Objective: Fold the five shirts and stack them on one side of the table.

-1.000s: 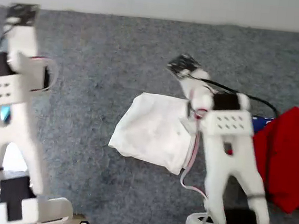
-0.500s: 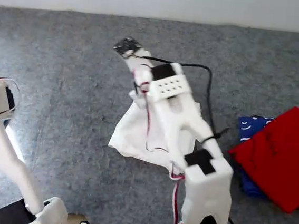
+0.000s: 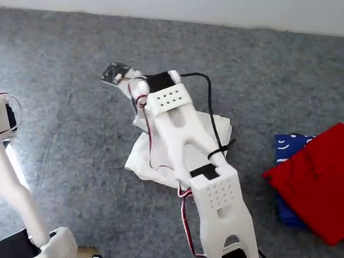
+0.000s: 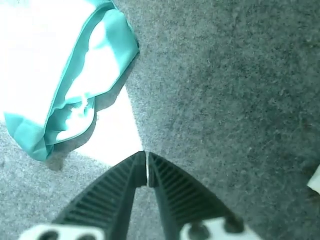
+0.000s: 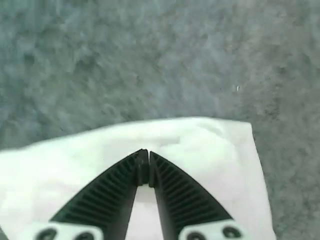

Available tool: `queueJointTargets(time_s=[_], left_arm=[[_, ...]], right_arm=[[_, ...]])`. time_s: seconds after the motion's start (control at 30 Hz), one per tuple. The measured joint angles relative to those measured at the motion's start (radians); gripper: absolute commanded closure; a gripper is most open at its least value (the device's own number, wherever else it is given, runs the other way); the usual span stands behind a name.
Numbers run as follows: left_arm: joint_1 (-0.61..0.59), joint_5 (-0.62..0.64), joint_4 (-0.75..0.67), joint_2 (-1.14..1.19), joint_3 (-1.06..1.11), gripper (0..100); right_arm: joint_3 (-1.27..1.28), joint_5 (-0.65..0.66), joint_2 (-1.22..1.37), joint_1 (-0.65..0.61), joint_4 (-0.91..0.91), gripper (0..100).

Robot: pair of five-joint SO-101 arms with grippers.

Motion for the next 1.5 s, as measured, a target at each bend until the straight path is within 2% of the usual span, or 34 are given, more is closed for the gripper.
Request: queueJointTargets(time_s=[0.2,0.37,0.63,0.93,1.07,1.33,1.5], left_arm=[[0.000,0.000,0.000,0.000,0.000,99],[0.000,0.000,-0.040,0.000,0.038,99],[0.000,0.000,-0.046,0.000,0.083,99],[0.000,0.000,-0.046,0.000,0.083,99],[0.000,0.000,-0.046,0.000,0.083,99],[0.000,0.000,-0.046,0.000,0.083,99],[0.000,0.000,-0.078,0.000,0.109,99]], right_arm=[[-0.066,0.021,0.003,0.137,0.098,98.8],[-0.075,0.023,0.003,0.201,0.169,98.5],[-0.282,0.023,0.020,0.143,0.095,98.3],[-0.322,0.025,0.178,0.005,0.018,98.6],[-0.322,0.025,0.207,0.046,0.031,98.7],[-0.322,0.023,0.210,0.233,0.118,98.6],[-0.402,0.023,0.210,0.235,0.169,97.4]])
